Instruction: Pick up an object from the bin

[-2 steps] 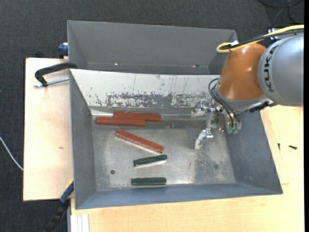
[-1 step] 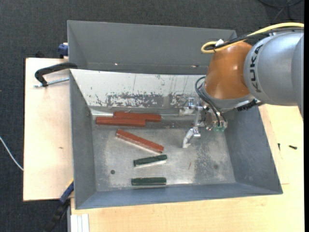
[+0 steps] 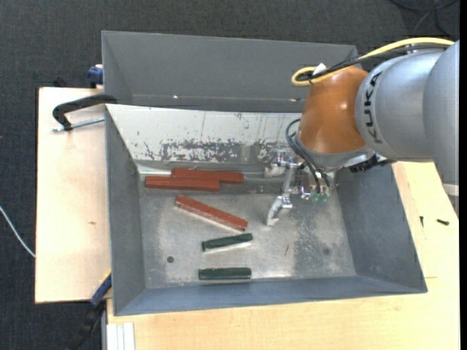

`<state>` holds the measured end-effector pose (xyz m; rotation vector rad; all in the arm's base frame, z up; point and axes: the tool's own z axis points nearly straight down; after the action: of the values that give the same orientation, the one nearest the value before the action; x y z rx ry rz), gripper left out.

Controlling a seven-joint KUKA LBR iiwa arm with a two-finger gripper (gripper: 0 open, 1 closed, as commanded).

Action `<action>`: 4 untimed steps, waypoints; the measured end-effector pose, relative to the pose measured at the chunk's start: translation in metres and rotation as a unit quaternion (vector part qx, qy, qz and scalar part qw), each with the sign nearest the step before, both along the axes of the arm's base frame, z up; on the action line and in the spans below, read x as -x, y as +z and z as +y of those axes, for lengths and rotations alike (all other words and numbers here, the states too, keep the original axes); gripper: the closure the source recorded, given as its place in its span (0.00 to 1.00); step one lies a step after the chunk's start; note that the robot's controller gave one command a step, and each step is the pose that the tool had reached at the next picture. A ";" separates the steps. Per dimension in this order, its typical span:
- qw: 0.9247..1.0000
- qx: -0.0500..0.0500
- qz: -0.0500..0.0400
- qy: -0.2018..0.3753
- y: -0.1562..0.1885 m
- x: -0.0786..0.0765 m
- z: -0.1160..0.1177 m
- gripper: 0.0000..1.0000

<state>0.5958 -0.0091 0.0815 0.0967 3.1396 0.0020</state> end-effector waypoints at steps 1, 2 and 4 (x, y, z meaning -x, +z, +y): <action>1.000 0.000 -0.002 0.011 0.000 -0.006 0.022 0.00; 1.000 0.000 -0.002 0.015 0.000 -0.006 0.026 0.00; 0.991 0.001 -0.002 0.137 0.002 -0.004 0.047 0.00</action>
Offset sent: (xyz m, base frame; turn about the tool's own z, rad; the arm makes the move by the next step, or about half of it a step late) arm 0.0000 0.0392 -0.0038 -0.0760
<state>0.5999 0.0383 0.0832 -0.3333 3.1199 0.0001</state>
